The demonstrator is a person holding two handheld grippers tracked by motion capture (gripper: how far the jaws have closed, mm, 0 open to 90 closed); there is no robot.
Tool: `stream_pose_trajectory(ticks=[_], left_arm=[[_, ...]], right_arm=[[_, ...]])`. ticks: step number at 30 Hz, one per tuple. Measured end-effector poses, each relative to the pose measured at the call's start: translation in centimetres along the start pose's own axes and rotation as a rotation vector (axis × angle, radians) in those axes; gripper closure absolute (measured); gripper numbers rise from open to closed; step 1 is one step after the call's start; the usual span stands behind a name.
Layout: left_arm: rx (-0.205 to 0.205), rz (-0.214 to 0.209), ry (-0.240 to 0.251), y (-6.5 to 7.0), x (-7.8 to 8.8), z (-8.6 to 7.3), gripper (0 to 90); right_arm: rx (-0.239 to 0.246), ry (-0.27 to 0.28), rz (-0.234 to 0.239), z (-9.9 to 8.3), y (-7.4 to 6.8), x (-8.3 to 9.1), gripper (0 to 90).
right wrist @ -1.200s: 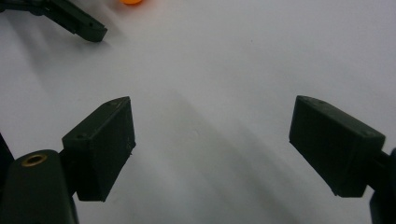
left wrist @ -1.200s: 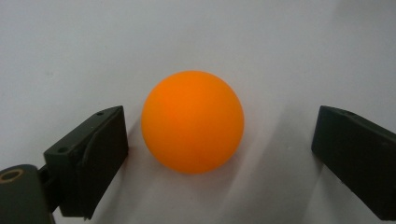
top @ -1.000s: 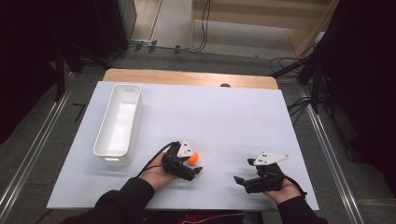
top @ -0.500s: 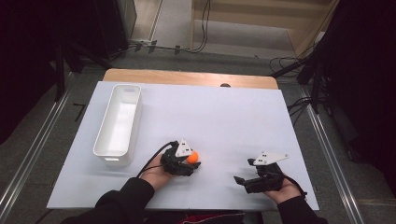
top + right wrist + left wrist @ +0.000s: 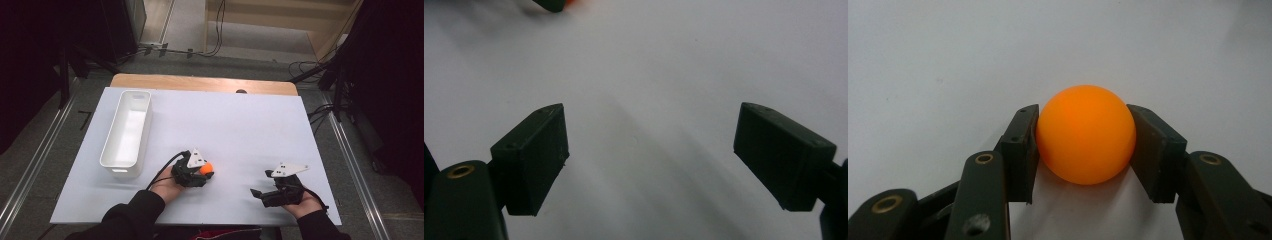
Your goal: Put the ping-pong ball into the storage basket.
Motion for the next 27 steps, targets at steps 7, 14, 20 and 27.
stream_pose_trajectory(ticks=[7, 14, 20, 27], left_arm=[[0.004, -0.003, -0.004, 0.00, 0.05, -0.01, 49.5], [0.005, -0.004, -0.010, -0.04, 0.20, 0.02, 49.6], [0.018, -0.002, -0.003, -0.22, 0.55, 0.33, 49.5], [0.022, -0.006, 0.005, -0.34, 0.96, 0.76, 49.5]], right_arm=[[0.000, 0.000, 0.000, 0.00, -0.02, -0.02, 12.9], [0.000, 0.000, 0.001, 0.00, -0.01, 0.00, 12.9], [0.000, 0.000, 0.001, 0.00, -0.02, 0.00, 12.9], [-0.001, 0.002, 0.001, 0.02, -0.03, 0.00, 12.9]])
Point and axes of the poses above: each handheld gripper's, and its own axes: x roughly backward along the jaws, z roughly out of its top, y roughly to its right, the point moved 10 cm from there along -x, roughly forward along the jaws, and after that the axes turned 9 degrees about y, right-handed, at the moved point
